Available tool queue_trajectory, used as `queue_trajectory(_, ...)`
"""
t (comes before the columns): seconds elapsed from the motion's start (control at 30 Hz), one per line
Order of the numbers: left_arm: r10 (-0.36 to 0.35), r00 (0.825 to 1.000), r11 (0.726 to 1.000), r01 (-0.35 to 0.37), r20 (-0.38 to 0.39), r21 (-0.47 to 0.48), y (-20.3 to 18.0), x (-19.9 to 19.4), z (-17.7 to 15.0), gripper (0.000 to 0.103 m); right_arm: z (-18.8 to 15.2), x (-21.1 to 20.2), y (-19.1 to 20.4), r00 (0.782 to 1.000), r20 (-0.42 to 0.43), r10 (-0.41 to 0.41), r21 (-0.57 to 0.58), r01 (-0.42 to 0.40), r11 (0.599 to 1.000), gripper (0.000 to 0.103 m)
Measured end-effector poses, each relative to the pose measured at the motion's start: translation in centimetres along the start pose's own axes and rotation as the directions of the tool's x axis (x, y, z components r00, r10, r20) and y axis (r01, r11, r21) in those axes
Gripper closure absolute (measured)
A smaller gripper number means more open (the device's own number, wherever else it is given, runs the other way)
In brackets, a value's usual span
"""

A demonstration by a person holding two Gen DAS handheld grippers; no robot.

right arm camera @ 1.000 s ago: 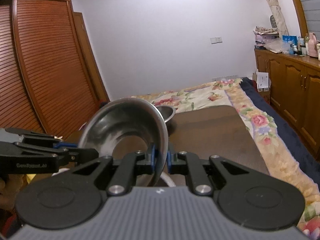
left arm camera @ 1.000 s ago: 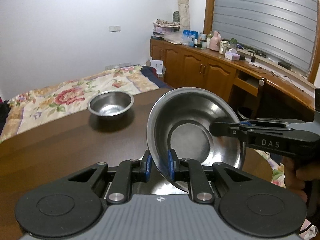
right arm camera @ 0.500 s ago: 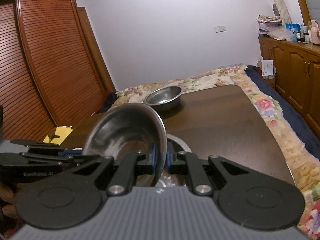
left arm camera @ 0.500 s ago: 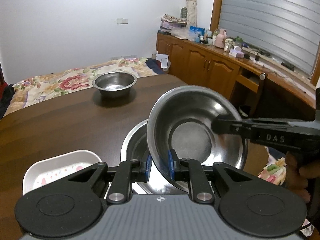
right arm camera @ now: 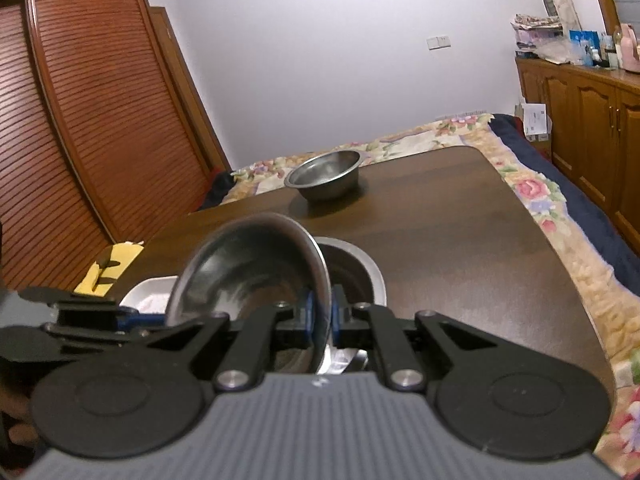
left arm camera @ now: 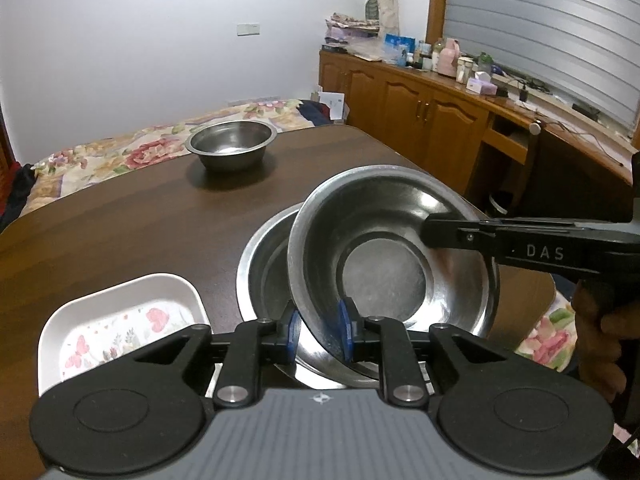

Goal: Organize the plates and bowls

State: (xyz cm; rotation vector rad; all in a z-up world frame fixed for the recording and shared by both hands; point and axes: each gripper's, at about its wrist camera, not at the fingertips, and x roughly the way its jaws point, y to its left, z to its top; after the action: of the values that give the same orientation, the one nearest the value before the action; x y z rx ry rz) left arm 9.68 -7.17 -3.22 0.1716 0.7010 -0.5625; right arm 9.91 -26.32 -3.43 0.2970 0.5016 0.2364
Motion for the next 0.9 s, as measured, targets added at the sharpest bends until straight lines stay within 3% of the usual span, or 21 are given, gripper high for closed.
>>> queue_trajectory(0.6, 0.074, 0.997, 0.997, -0.074, 0.003, -0.007, 0.6, 1.0, -0.4, 0.081, -0.4, 1.6, 1.5, 0.998, 0.012, -0.057, -0.15, 0.059, 0.987, 0.091)
queue_trajectory(0.9, 0.066, 0.998, 0.998, -0.066, 0.017, -0.003, 0.3, 0.6, -0.1, 0.081, -0.3, 2.2, 2.2, 0.995, 0.008, -0.099, -0.233, 0.098, 0.968, 0.093)
